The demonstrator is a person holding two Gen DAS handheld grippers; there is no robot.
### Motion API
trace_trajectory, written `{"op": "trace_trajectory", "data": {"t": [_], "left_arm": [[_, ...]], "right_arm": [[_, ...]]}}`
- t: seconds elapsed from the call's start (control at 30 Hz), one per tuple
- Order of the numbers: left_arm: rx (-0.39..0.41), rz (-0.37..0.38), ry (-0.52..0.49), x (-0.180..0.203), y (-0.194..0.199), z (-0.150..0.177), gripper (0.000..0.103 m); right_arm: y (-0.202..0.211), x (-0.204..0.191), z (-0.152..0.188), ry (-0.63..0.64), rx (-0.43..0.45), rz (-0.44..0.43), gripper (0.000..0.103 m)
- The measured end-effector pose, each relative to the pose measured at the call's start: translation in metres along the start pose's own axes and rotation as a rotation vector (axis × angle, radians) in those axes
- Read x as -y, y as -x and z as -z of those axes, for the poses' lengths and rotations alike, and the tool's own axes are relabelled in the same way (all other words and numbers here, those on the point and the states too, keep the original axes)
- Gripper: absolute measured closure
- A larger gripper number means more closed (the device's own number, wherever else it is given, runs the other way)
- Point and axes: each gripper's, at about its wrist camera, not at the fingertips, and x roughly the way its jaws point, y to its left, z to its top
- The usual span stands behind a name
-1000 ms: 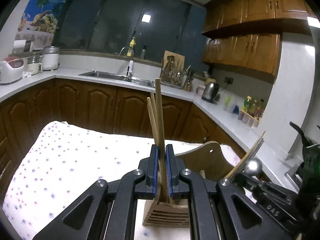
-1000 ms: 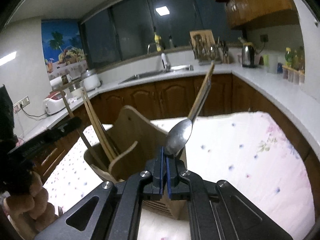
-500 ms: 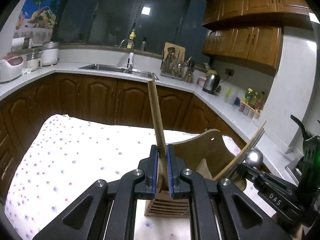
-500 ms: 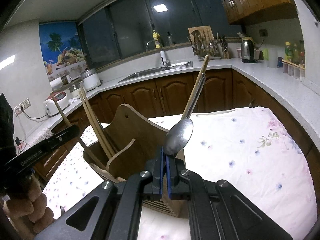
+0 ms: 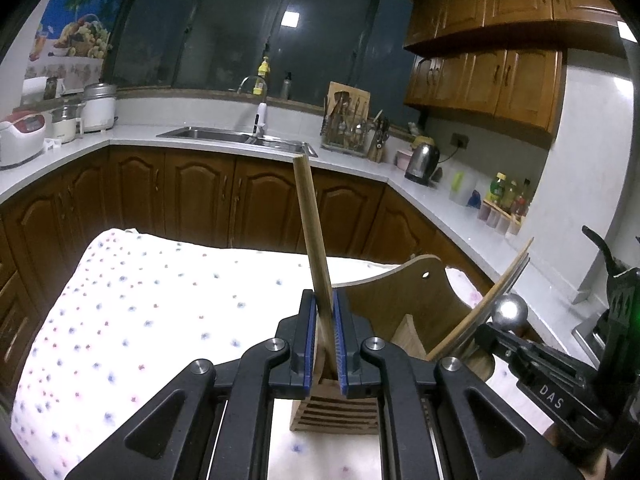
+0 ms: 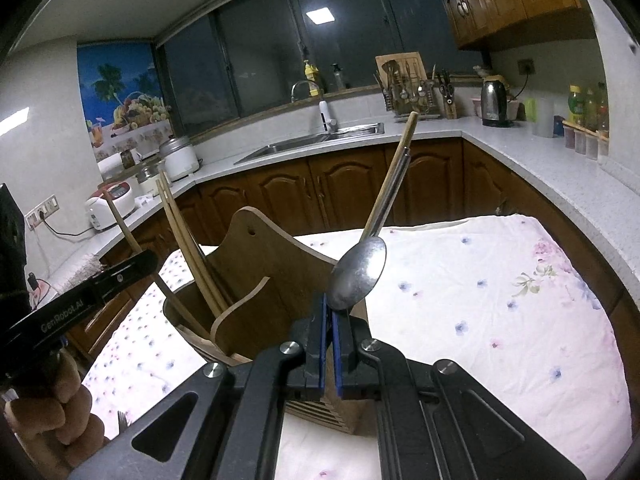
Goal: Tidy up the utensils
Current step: 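Open both grippers to release the chopstick and spoon into the holder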
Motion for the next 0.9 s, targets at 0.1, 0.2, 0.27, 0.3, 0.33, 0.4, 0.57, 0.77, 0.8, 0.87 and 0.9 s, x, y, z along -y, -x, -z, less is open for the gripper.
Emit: {"op": "trace_trajectory", "data": {"t": [0.1, 0.2, 0.27, 0.3, 0.33, 0.4, 0.57, 0.77, 0.8, 0.87, 0.9], "left_arm": [[-0.006, -0.002, -0.005, 0.001, 0.001, 0.0, 0.095], [-0.019, 0.004, -0.002, 0.0, 0.001, -0.001, 0.095], [-0.028, 0.004, -0.005, 0.0, 0.002, -0.001, 0.095], [-0.031, 0.003, -0.005, -0.001, 0.001, -0.002, 0.095], [-0.033, 0.003, -0.007, -0.001, 0.001, -0.002, 0.095], [-0.037, 0.001, -0.013, 0.001, -0.001, -0.003, 0.095], [-0.051, -0.001, -0.014, 0.004, 0.0, -0.007, 0.095], [-0.072, -0.001, -0.019, 0.006, 0.005, -0.01, 0.095], [-0.073, -0.001, -0.017, 0.005, 0.006, -0.01, 0.095], [-0.071, -0.001, -0.011, 0.004, 0.011, -0.009, 0.086], [-0.067, -0.003, -0.009, 0.005, 0.014, -0.009, 0.081]], "right_arm": [[0.0, 0.0, 0.0, 0.001, -0.003, 0.001, 0.1], [0.0, 0.001, 0.0, -0.009, -0.005, -0.004, 0.1], [0.001, 0.0, 0.0, -0.014, -0.007, -0.007, 0.099], [0.001, 0.0, 0.0, -0.013, -0.007, -0.004, 0.097], [0.0, -0.001, 0.0, -0.011, -0.006, -0.002, 0.097], [0.0, 0.0, 0.0, -0.01, -0.007, 0.003, 0.097], [0.0, 0.0, 0.001, -0.007, -0.011, 0.007, 0.097], [0.003, 0.002, 0.002, -0.03, -0.01, 0.0, 0.093], [0.004, 0.003, 0.002, -0.033, -0.009, 0.002, 0.092], [0.008, 0.004, 0.002, -0.038, -0.004, 0.005, 0.089], [0.01, 0.005, 0.002, -0.04, -0.001, 0.007, 0.085]]}}
